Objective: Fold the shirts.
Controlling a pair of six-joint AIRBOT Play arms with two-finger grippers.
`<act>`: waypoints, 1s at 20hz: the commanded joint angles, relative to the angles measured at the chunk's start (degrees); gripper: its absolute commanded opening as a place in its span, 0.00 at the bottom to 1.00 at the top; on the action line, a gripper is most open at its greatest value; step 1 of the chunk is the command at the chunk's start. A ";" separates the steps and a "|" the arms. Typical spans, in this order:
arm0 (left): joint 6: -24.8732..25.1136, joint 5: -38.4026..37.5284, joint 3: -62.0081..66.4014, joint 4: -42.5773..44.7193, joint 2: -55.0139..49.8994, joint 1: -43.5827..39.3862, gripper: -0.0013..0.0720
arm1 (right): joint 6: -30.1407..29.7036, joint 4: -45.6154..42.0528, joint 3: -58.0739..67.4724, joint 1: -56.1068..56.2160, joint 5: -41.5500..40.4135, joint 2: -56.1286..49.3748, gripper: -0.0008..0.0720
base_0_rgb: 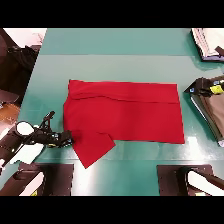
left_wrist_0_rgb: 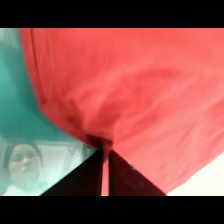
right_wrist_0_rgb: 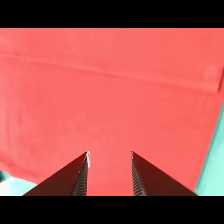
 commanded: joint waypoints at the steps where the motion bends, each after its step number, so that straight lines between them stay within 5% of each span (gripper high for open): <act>1: 2.43 1.18 -0.15 -4.28 0.09 -0.02 0.09 | -0.02 -0.13 -4.13 -3.69 1.70 2.01 0.43; 5: 5.14 -0.66 3.19 -4.42 0.09 -0.02 0.05 | -0.44 -4.31 -19.19 -13.49 1.25 7.39 0.44; 8: 6.84 -1.68 8.48 -4.37 0.09 -0.02 0.05 | -2.16 -6.73 -29.66 -22.40 0.55 7.98 0.63; 17: 8.22 -1.88 11.37 -4.33 0.09 -0.02 0.05 | -6.43 -1.36 -42.53 -24.44 -4.94 1.29 0.61; 20: 8.22 -1.97 11.37 -4.35 0.09 -0.02 0.05 | -6.40 -1.75 -42.56 -20.70 -6.19 1.03 0.46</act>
